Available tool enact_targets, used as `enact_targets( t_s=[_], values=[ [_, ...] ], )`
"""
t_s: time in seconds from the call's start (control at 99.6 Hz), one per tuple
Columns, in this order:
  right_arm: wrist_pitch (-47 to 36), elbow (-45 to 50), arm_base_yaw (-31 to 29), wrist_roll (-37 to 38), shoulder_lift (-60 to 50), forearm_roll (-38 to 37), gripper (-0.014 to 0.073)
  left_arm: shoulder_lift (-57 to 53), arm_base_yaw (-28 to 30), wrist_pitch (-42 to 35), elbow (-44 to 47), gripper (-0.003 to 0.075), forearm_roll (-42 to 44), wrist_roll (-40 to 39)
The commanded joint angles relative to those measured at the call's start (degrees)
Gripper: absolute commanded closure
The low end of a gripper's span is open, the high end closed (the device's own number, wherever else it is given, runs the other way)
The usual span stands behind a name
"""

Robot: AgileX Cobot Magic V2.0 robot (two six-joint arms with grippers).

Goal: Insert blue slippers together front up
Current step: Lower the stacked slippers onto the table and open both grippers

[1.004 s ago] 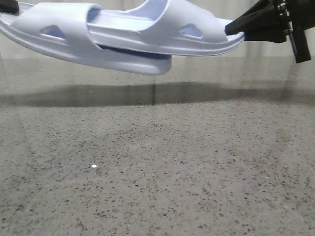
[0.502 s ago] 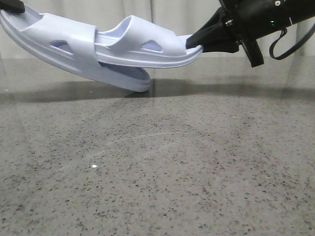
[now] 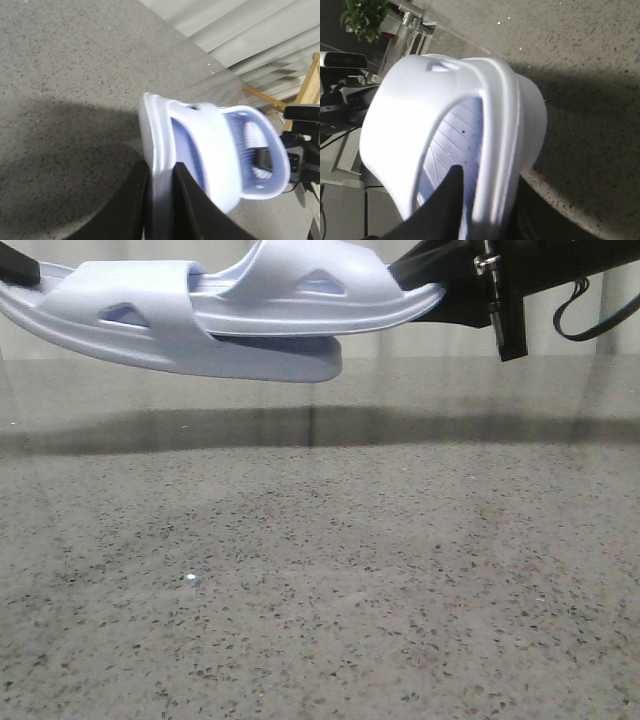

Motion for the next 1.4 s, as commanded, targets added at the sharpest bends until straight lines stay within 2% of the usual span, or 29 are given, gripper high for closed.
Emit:
enact_targets(
  t_s=[0.0,0.201,0.341,0.633,0.733,0.743,0.753,0.843,0.894,0.934,1.024,1.094,1.165,1.215,1.295,1.386],
  values=[
    [7.98,-1.89,-2.83,-0.28,-2.93,3.74,0.0466,-1.76,0.06,2.51,-1.53,0.0705,-1.59,0.40],
    [9.31,-1.89,-8.42,1.95,-4.13,-0.10,0.0465,-1.76,0.06,-2.93,-1.43,0.0705,1.53,0.40],
    [9.31,-1.89,-9.76,2.60,-4.88,-2.65,0.0465,-1.76,-0.56,-5.71,-1.43,0.0705,1.88,0.52],
    [9.31,-1.89,-9.87,3.17,-4.88,-3.78,0.0466,-1.76,-8.72,-17.27,-1.43,0.0691,7.18,2.77],
    [9.31,-1.89,-9.87,3.17,-4.88,-4.21,0.0466,-1.76,-9.69,-18.92,-1.43,0.0609,7.76,5.47],
    [9.31,-1.89,-9.87,3.17,-4.88,-4.21,0.0466,-1.76,-9.69,-18.92,-1.43,0.0591,7.76,5.86],
    [9.31,-1.89,-9.87,3.28,-4.88,-4.34,0.0466,-1.76,-9.57,-19.33,-1.43,0.0469,7.76,7.03],
    [9.31,-1.89,-9.87,3.28,-4.88,-4.34,0.0466,-1.76,-9.45,-20.28,-1.43,0.0319,8.57,7.50],
    [9.31,-1.89,-9.87,3.28,-4.88,-4.34,0.0466,-1.76,-9.33,-20.28,-1.72,0.0265,9.27,7.50],
    [9.31,-1.89,-9.87,3.28,-4.88,-4.34,0.0466,-1.76,-9.33,-20.04,-2.04,0.0253,9.56,7.50],
    [9.31,-1.89,-9.95,3.28,-5.23,-4.47,0.0473,-2.26,-9.33,-19.16,-2.97,0.0264,9.71,7.50],
    [9.31,-1.89,-9.95,3.28,-6.16,-5.43,0.0526,-3.05,-9.33,-18.78,-4.18,0.0302,10.59,7.50],
    [8.87,-1.89,-10.32,3.28,-7.49,-6.73,0.0623,-4.29,-9.33,-18.78,-5.27,0.0400,11.29,7.50],
    [7.77,-1.89,-10.35,3.28,-8.64,-7.82,0.0700,-5.43,-9.33,-19.25,-5.73,0.0515,11.43,7.50],
    [4.89,-1.89,-10.35,3.28,-10.98,-10.34,0.0669,-7.74,-9.33,-20.80,-5.80,0.0700,11.56,7.81],
    [1.25,-1.54,-10.35,3.28,-14.30,-11.89,0.0671,-10.51,-9.53,-23.03,-5.80,0.0705,11.69,8.95]
  ],
)
